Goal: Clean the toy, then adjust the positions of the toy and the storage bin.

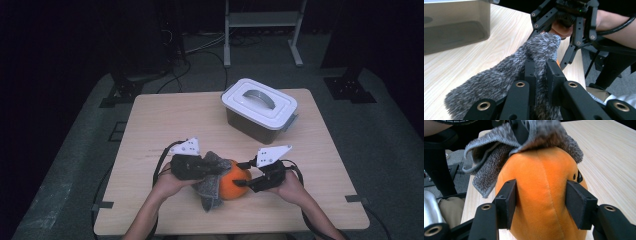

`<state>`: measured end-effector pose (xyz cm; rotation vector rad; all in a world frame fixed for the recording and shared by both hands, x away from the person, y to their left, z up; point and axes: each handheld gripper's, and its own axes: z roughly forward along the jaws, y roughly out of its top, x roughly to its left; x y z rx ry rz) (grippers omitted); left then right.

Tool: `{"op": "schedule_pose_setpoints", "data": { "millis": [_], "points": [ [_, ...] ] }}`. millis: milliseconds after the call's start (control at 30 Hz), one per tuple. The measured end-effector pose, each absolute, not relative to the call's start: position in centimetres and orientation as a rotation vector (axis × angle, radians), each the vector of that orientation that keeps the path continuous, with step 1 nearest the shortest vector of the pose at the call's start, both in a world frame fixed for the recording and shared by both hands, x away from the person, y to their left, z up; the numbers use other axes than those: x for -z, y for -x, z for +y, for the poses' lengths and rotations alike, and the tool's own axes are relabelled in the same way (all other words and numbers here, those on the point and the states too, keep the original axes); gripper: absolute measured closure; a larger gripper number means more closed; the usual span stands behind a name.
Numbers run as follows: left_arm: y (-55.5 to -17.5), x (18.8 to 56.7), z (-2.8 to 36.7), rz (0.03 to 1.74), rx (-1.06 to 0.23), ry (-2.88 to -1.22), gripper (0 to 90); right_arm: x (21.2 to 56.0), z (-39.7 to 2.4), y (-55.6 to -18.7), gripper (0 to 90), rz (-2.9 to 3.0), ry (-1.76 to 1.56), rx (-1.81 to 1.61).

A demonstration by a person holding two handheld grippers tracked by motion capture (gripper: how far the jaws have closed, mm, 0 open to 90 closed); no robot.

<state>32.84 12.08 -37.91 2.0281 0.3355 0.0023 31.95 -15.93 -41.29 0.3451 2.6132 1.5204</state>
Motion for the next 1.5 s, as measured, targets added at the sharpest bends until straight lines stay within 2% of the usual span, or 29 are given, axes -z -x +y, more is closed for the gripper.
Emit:
{"op": "schedule_pose_setpoints", "data": {
  "millis": [133,333,500,800,1033,1233,1400,1500],
  "points": [
    [-32.9,38.1,12.3,0.337,-0.031,-2.064,81.4,41.3,-15.9,-32.1,43.8,2.615,-0.341,-1.522],
    [-34.5,40.4,14.2,0.434,0.023,-2.045,81.4,41.3,-16.5,-32.4,44.4,2.618,-0.354,-1.528],
    [-34.7,40.5,14.4,0.46,0.028,-2.032,81.4,41.4,-16.4,-32.5,44.6,2.619,-0.36,-1.538],
    [-33.0,38.3,13.1,0.357,0.013,-1.981,80.9,41.3,-14.6,-31.8,46.9,2.639,-0.251,-1.495],
    [-32.8,38.7,13.0,0.323,0.06,-1.982,80.9,41.0,-14.6,-31.9,49.2,2.646,-0.206,-1.457],
    [-33.9,40.0,14.7,0.4,0.046,-2.028,80.9,40.9,-15.7,-32.8,51.0,2.625,-0.332,-1.505],
    [-35.0,41.7,16.0,0.511,0.08,-1.985,80.9,41.0,-15.8,-32.8,51.4,2.628,-0.301,-1.518],
    [-35.1,41.9,16.0,0.521,0.1,-1.964,80.9,41.0,-15.4,-32.5,51.6,2.634,-0.242,-1.5]
  ]
}}
